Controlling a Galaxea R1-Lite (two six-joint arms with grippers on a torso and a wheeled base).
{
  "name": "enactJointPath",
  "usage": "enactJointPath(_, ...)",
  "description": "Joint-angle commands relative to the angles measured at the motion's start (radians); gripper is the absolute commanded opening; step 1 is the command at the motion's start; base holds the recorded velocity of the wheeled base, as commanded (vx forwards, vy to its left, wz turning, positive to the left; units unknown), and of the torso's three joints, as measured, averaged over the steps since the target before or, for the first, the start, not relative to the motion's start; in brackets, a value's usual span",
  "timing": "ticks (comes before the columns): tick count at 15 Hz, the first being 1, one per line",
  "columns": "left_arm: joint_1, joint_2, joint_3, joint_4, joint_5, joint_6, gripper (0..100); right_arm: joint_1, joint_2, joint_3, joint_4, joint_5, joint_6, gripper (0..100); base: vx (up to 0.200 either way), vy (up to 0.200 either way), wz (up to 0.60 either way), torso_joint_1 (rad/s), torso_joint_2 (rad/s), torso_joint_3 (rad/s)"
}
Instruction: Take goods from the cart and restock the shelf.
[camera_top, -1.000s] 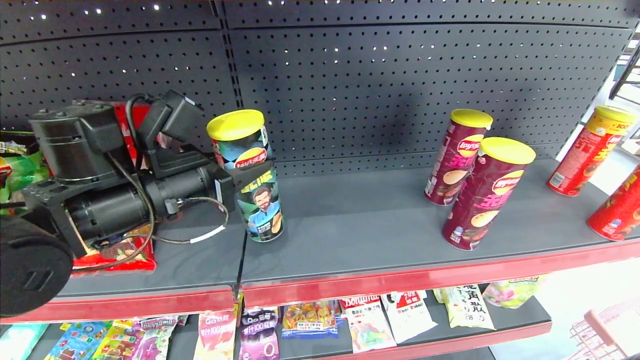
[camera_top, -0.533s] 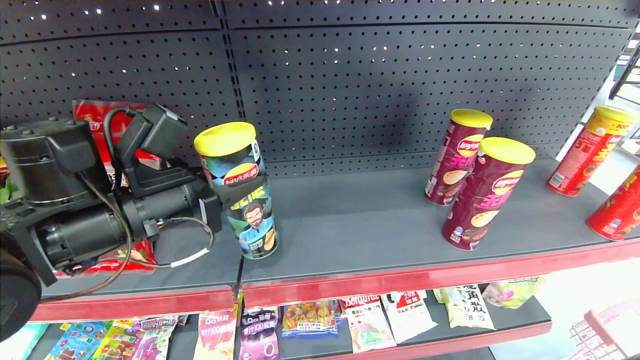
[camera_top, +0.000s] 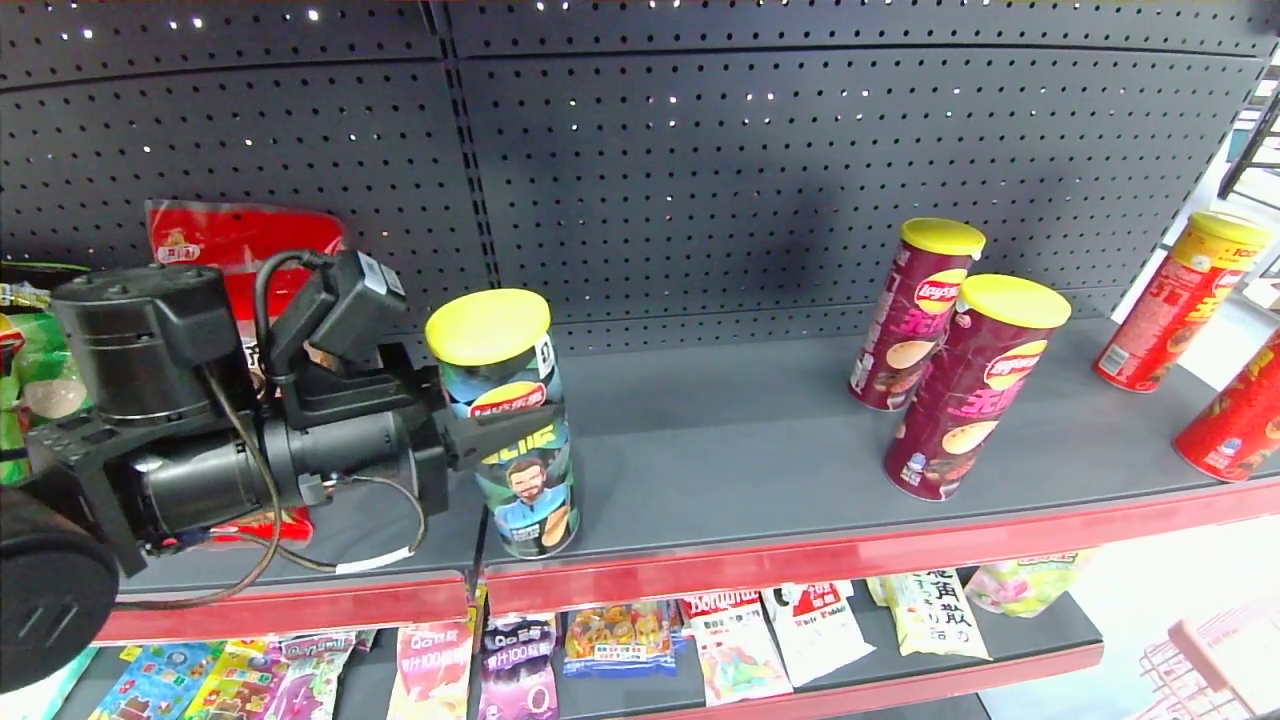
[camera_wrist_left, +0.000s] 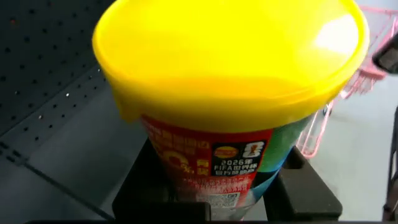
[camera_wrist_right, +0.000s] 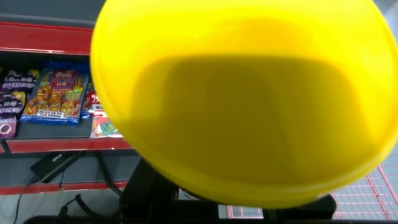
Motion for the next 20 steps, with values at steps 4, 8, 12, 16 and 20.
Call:
enactJointPath(4, 0.01, 0.115, -0.035, -0.011, -0.106, 0.025, 0, 0.001, -0.002, -0.001, 0.0, 0.001, 0.0, 0, 0.0, 0.0, 0.0, 0.0, 0.0, 0.0)
enactJointPath(8, 0.017, 0.152, -0.047, -0.013, -0.14, 0.029, 0, 0.001, -0.002, -0.001, -0.002, 0.001, 0.0, 0, 0.0, 0.0, 0.0, 0.0, 0.0, 0.0)
enactJointPath(12, 0.033, 0.172, -0.087, -0.011, -0.138, 0.022, 0, 0.001, -0.002, -0.001, -0.002, 0.001, 0.0, 0, 0.0, 0.0, 0.0, 0.0, 0.0, 0.0)
enactJointPath(16, 0.077, 0.176, -0.109, -0.008, -0.143, 0.015, 0, 0.001, -0.002, 0.007, -0.002, 0.001, 0.0, 0, 0.0, 0.0, 0.0, 0.0, 0.0, 0.0)
enactJointPath(20, 0.091, 0.193, -0.106, -0.011, -0.18, 0.022, 0, 0.001, 0.003, 0.008, -0.002, 0.003, 0.0, 0, 0.0, 0.0, 0.0, 0.0, 0.0, 0.0)
